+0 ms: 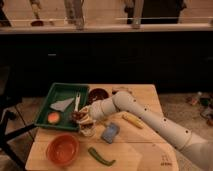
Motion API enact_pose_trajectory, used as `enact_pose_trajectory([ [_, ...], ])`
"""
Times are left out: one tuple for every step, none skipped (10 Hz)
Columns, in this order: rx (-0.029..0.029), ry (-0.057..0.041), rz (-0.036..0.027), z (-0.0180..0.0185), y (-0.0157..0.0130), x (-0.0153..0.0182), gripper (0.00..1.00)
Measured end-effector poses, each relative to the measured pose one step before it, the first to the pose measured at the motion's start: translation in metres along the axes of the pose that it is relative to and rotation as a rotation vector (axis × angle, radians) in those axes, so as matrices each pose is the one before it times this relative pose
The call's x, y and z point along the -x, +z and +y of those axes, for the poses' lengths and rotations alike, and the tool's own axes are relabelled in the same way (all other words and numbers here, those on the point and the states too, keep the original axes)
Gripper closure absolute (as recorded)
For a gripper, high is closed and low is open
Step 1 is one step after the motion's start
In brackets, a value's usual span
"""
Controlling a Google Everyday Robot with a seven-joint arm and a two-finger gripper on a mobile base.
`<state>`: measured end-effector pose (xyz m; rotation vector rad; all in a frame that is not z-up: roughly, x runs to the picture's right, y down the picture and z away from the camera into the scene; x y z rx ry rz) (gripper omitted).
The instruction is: Place grapes in paper cup
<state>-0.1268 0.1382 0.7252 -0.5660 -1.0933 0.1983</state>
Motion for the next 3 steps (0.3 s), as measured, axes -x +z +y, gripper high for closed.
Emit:
enact_pose_trajectory([
  [0.00265, 0.00096, -0.00129, -0.00049, 0.00001, -0.00144, 0.81],
  [0.00243, -0.00152, -0.0018, -0.00009, 0.00043, -0.0003, 0.71],
  [0.00038, -0.00183, -0.00215, -0.00028, -0.00035, -0.00033, 0.63],
])
